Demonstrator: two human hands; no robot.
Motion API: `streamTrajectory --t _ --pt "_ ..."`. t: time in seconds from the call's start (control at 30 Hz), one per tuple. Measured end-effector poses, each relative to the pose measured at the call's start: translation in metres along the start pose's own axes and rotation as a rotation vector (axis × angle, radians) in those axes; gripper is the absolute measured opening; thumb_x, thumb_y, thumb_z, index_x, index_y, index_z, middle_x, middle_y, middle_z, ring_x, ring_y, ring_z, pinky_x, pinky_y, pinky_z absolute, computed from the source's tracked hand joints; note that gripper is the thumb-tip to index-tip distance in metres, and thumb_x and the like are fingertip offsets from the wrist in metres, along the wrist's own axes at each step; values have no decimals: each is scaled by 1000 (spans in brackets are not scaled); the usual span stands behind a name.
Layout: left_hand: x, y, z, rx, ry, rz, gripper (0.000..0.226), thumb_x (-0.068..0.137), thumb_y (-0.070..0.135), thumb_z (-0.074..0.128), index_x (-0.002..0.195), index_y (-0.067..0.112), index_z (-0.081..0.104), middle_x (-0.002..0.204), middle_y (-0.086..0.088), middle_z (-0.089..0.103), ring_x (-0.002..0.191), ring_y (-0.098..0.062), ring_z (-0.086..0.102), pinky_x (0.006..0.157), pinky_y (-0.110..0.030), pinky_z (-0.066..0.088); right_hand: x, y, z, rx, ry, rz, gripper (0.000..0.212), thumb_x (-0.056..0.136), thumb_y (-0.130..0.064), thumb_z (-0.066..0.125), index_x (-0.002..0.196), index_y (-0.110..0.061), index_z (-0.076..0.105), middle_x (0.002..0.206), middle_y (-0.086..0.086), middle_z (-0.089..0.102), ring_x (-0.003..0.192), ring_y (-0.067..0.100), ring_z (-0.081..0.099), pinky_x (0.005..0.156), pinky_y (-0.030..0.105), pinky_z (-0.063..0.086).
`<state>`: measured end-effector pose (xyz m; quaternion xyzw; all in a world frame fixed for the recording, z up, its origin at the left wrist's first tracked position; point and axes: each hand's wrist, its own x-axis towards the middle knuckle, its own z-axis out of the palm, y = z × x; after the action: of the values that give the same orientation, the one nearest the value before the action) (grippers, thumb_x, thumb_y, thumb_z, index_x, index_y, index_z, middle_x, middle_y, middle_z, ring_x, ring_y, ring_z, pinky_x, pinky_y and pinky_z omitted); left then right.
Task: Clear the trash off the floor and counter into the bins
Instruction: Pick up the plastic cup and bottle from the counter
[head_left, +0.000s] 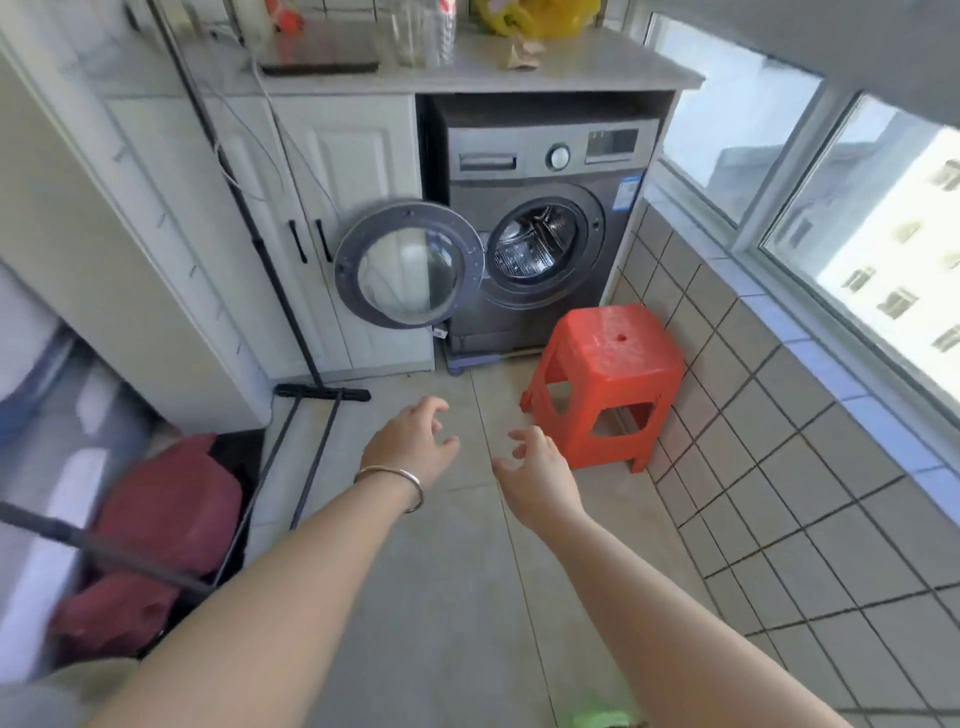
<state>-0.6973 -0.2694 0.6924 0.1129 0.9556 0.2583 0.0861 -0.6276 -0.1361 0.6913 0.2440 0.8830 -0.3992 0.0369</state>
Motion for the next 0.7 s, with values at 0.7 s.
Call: streamTrajectory --t 0.7 --pt "197 -27 -196 -187 176 31 43 85 34 54 127 26 47 119 4 61 108 -17 58 96 -36 48 179 -234 -7 67 3 -171 48 87 -32 51 133 -21 43 128 2 55 113 22 55 91 35 48"
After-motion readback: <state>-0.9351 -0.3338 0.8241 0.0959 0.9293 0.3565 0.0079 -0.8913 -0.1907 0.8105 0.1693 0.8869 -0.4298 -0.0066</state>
